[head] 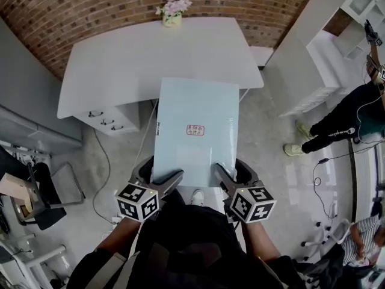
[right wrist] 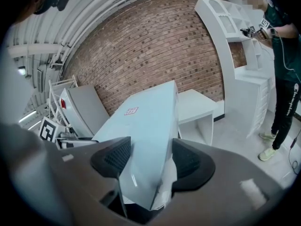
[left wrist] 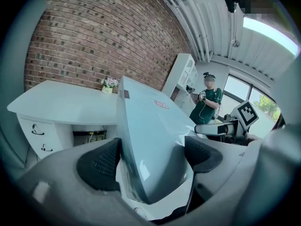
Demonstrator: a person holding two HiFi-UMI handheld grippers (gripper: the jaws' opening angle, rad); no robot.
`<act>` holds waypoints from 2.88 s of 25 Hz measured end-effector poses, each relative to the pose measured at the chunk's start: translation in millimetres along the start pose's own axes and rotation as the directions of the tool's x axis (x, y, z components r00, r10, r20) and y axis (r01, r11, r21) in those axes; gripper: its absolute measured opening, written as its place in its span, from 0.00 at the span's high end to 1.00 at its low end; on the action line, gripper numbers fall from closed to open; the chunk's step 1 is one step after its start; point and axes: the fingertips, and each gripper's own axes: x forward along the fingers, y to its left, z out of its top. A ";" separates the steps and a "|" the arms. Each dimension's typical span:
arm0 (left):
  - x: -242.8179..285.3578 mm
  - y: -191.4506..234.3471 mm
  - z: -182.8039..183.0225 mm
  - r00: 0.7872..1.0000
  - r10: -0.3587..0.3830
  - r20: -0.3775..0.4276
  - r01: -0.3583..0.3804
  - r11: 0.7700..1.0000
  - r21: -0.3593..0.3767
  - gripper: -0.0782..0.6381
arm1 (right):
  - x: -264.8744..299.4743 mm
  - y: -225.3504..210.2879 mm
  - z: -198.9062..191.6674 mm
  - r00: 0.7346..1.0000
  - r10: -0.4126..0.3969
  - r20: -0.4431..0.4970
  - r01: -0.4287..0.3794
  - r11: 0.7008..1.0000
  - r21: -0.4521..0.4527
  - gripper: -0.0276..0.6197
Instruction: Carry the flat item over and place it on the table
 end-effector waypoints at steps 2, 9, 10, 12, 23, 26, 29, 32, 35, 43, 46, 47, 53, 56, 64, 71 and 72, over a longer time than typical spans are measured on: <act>5.7 7.5 10.5 1.000 -0.013 -0.003 0.013 1.000 0.010 0.27 | 7.9 0.5 8.1 1.000 -0.013 0.007 0.013 1.000 0.008 0.53; 23.0 37.3 45.5 0.998 -0.056 -0.004 0.056 0.998 0.034 0.27 | 37.5 6.7 37.8 0.998 -0.052 0.028 0.052 0.999 0.014 0.52; 24.8 41.1 49.6 0.998 -0.062 -0.003 0.062 0.997 0.036 0.27 | 41.1 8.0 41.4 0.998 -0.057 0.029 0.056 0.998 0.013 0.52; 27.5 46.7 57.4 0.997 -0.074 -0.001 0.074 0.997 0.038 0.27 | 46.3 10.5 49.0 0.997 -0.067 0.035 0.066 0.998 0.010 0.52; 32.9 77.2 97.3 0.990 -0.140 0.022 0.138 0.988 0.070 0.27 | 69.6 30.6 81.0 0.988 -0.130 0.088 0.130 0.992 0.011 0.52; 28.6 89.2 103.1 0.988 -0.154 0.021 0.152 0.985 0.083 0.27 | 77.3 41.4 81.7 0.985 -0.144 0.094 0.142 0.990 0.023 0.52; 24.5 98.7 105.7 0.986 -0.167 0.019 0.165 0.983 0.086 0.27 | 82.4 50.6 80.8 0.983 -0.158 0.096 0.156 0.987 0.031 0.52; 22.0 105.9 106.8 0.984 -0.175 0.025 0.172 0.981 0.085 0.27 | 87.2 56.3 80.5 0.982 -0.167 0.090 0.165 0.986 0.031 0.52; 19.3 112.6 105.1 0.984 -0.178 0.029 0.175 0.982 0.067 0.27 | 91.7 62.1 80.8 0.982 -0.171 0.078 0.170 0.985 0.020 0.52; 18.8 125.2 107.1 0.985 -0.167 0.043 0.165 0.985 0.049 0.27 | 104.6 67.2 84.1 0.985 -0.162 0.068 0.162 0.987 0.007 0.52; 18.9 128.4 109.6 0.987 -0.155 0.045 0.153 0.987 0.049 0.27 | 109.5 67.4 86.0 0.986 -0.151 0.066 0.150 0.989 0.010 0.52; 18.9 128.8 110.9 0.987 -0.152 0.047 0.150 0.988 0.049 0.27 | 110.4 67.3 87.3 0.987 -0.148 0.067 0.148 0.989 0.009 0.52; 27.8 133.1 118.5 0.990 -0.134 0.052 0.131 0.990 0.057 0.27 | 120.8 60.2 94.7 0.989 -0.128 0.068 0.128 0.992 0.011 0.52; 36.0 133.4 121.0 0.991 -0.123 0.051 0.121 0.991 0.051 0.27 | 126.1 52.4 99.3 0.991 -0.119 0.066 0.118 0.993 0.012 0.52; 75.2 127.7 142.0 0.994 -0.098 0.040 0.096 0.994 0.061 0.27 | 141.8 15.7 124.3 0.994 -0.094 0.060 0.093 0.995 0.022 0.52; 123.4 116.4 160.9 0.997 -0.078 0.023 0.076 0.995 0.065 0.27 | 155.5 -30.9 149.8 0.996 -0.074 0.054 0.072 0.997 0.036 0.52; 130.3 114.3 163.2 0.997 -0.073 0.021 0.072 0.995 0.065 0.27 | 157.3 -37.9 153.1 0.996 -0.069 0.053 0.067 0.997 0.038 0.52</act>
